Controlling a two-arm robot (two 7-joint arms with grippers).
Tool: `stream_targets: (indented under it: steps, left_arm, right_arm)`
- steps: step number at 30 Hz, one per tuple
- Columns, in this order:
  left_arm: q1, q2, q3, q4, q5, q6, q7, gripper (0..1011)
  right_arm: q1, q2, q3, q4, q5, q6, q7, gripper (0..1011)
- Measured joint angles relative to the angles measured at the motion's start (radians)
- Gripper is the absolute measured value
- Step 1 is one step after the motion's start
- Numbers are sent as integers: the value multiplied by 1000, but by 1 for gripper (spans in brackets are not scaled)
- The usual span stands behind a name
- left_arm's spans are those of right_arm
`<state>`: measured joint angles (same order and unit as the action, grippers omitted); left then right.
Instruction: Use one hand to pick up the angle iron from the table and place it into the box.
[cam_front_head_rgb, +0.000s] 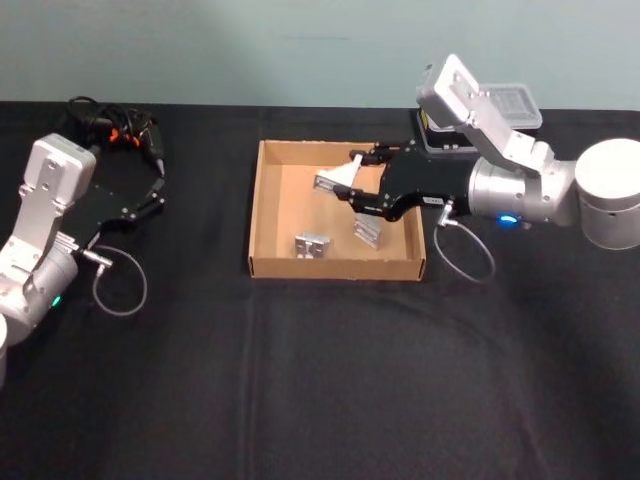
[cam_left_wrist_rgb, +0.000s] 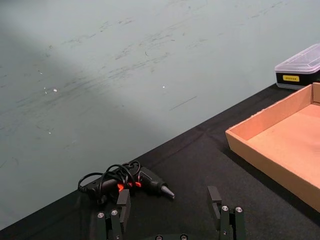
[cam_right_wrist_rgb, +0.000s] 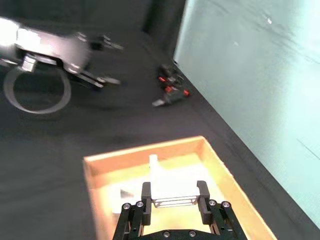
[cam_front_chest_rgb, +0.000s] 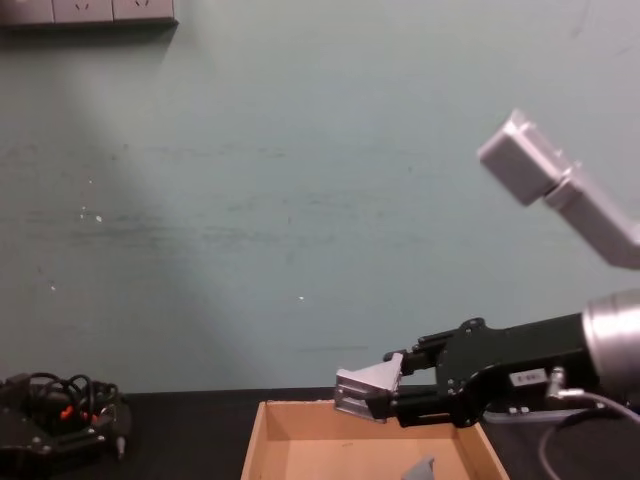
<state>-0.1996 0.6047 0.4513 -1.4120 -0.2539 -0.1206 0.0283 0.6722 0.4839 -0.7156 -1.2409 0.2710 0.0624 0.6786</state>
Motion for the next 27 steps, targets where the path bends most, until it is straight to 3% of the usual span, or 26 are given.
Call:
stream_targets:
  steps: [6, 14, 19, 27]
  left_arm:
    - [0, 0, 0, 0, 0, 0, 0, 1000]
    - [0, 0, 0, 0, 0, 0, 0, 1000]
    - [0, 0, 0, 0, 0, 0, 0, 1000]
    - [0, 0, 0, 0, 0, 0, 0, 1000]
  right_arm:
    - [63, -96, -19, 192, -59, -38, -23, 539]
    - [120, -182, -32, 348, -97, -77, -18, 539]
    - [143, -219, -31, 410, -113, -85, -9, 539]
    - [151, -241, -22, 437, -125, -78, 9, 539]
